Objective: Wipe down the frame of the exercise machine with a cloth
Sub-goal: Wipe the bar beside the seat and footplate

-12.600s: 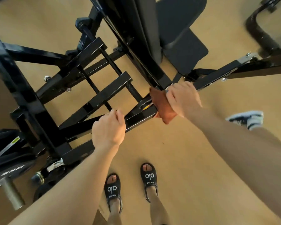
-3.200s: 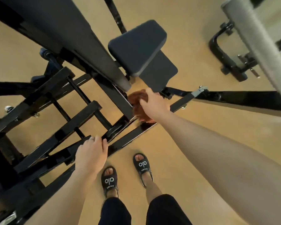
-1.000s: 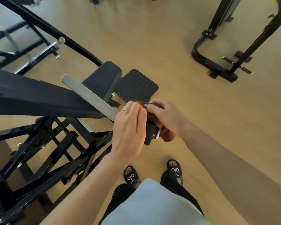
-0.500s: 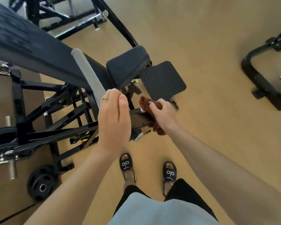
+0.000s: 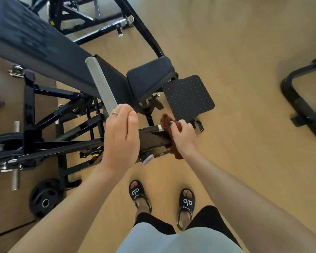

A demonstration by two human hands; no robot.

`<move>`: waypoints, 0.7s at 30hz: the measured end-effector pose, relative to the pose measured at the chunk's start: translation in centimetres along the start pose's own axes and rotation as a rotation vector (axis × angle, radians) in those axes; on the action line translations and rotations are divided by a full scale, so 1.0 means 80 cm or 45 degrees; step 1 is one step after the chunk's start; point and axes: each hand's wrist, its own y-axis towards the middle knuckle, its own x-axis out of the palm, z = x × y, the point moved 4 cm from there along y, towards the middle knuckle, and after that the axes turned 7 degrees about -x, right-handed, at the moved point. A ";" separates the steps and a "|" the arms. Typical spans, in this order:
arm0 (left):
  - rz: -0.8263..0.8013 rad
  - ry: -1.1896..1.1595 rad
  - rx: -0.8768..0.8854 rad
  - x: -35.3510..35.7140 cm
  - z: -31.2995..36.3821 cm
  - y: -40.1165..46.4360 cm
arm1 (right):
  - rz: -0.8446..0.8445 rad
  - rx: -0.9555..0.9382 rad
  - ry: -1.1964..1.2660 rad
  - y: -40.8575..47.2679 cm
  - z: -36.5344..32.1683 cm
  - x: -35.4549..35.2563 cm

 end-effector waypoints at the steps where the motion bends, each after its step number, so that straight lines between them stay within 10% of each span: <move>1: 0.000 0.001 -0.005 0.000 -0.001 0.000 | -0.003 0.071 -0.029 0.005 0.007 0.000; 11: 0.000 -0.003 -0.022 -0.001 0.002 -0.001 | 0.133 -0.499 0.230 -0.089 -0.099 0.016; 21: 0.023 0.027 0.008 0.000 -0.003 0.001 | 0.066 0.036 -0.038 -0.015 -0.025 0.003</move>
